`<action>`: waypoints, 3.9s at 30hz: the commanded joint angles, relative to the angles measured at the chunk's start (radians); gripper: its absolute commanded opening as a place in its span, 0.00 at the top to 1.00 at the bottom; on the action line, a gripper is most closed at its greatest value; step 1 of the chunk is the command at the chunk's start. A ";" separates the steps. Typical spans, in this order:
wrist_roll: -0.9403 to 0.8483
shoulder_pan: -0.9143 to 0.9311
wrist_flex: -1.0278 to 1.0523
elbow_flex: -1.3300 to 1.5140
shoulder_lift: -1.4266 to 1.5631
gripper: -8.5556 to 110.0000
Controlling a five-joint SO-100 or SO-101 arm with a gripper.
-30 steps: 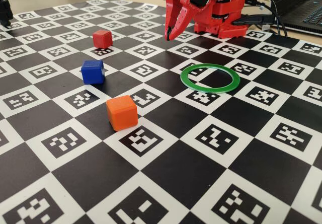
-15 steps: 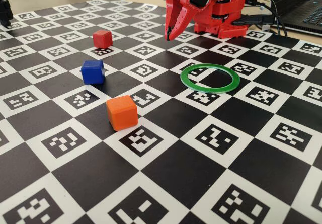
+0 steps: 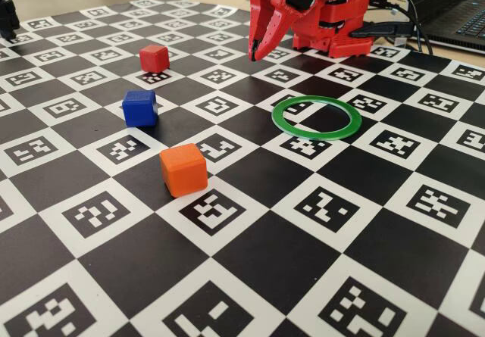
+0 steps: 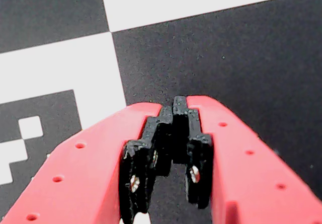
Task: Grab the red cube then put it in the green circle then put the blue cube on top and finally the orange cube on top
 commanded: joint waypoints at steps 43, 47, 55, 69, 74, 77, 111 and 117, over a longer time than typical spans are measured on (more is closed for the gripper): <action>0.391 -0.009 -0.057 -0.515 -0.518 0.98; 0.466 0.006 0.052 -0.778 -0.747 0.98; 0.618 0.098 0.270 -1.253 -1.131 0.92; 0.715 0.305 0.370 -1.640 -1.454 0.67; 0.746 0.330 0.337 -1.658 -1.523 0.63; 0.752 0.344 0.295 -1.646 -1.552 0.61; 0.690 0.397 -0.187 -1.371 -1.865 0.61; 0.696 0.396 -0.229 -1.365 -1.902 0.61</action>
